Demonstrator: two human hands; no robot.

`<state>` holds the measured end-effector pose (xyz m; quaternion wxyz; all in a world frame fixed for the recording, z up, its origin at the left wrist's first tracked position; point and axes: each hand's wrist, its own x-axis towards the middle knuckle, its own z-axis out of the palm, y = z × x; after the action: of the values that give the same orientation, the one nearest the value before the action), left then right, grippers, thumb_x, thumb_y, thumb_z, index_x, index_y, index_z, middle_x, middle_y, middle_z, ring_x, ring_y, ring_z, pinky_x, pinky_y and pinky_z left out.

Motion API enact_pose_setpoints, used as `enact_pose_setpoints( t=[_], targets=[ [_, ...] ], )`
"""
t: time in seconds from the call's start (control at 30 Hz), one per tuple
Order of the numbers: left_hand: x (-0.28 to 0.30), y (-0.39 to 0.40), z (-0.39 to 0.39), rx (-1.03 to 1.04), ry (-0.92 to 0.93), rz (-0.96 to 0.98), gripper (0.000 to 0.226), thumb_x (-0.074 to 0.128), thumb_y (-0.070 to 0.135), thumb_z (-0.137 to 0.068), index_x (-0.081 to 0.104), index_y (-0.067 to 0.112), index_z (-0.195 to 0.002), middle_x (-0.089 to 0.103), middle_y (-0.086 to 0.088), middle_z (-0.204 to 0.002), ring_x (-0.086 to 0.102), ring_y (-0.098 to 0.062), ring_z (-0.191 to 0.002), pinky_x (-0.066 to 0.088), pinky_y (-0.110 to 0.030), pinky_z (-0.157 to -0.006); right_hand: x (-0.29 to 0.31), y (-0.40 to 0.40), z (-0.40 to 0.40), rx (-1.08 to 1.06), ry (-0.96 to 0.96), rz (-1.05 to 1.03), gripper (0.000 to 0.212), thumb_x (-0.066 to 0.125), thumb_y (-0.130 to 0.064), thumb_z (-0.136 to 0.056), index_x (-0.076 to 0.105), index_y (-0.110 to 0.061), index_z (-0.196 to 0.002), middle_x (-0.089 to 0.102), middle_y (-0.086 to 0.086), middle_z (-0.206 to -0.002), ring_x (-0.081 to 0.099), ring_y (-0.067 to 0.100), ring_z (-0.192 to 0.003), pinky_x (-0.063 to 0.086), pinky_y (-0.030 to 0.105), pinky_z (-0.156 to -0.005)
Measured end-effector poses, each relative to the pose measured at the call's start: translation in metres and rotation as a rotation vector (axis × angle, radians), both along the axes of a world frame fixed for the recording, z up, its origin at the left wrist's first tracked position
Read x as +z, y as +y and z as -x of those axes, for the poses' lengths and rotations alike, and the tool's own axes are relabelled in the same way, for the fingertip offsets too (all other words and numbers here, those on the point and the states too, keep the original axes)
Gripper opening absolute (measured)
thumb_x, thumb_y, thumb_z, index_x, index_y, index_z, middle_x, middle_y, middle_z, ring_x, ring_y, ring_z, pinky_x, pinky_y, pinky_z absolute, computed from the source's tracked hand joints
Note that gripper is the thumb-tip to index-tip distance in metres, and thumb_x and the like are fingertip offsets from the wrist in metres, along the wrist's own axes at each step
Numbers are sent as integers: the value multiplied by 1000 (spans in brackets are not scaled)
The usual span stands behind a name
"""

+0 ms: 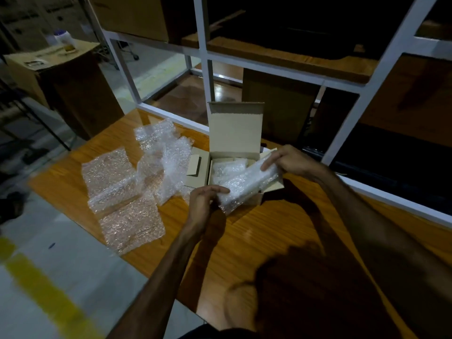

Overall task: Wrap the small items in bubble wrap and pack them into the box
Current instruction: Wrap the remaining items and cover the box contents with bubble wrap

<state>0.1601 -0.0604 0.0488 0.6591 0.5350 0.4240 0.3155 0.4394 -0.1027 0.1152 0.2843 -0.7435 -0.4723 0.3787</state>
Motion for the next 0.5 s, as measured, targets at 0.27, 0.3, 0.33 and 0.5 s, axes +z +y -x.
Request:
enact_pose_setpoints(
  t=[0.27,0.3,0.33,0.5],
  targets=[
    [-3,-1,-38,94,171,-485,22,81,10,-88,60,11,-94,67,-1,-110,69,-19,-101,55,-18,-55,-3,50,-7,209,-336,-65,23,76,0,-88,69,-22,-92,62,-3,-110,61,17,-105,46,20,-72],
    [-5,-3,-44,110,183,-538,26,80,10,-87,55,12,-96,64,0,-109,67,-20,-101,55,-20,-56,-6,54,-7,217,-374,-77,30,77,2,-86,63,-24,-92,60,-1,-109,61,18,-101,48,24,-71],
    [-6,-5,-49,130,199,-592,29,79,9,-86,53,13,-98,61,1,-106,65,-20,-100,56,-22,-60,-9,57,-7,224,-404,-97,35,78,2,-84,58,-24,-95,60,1,-107,61,20,-95,50,28,-69],
    [-11,-23,-75,137,296,-710,30,74,8,-93,57,11,-117,58,3,-112,57,-5,-96,53,-12,-73,-19,73,-5,310,-546,-156,26,76,-6,-89,60,-25,-97,64,-3,-93,64,18,-83,55,38,-67]
  ],
)
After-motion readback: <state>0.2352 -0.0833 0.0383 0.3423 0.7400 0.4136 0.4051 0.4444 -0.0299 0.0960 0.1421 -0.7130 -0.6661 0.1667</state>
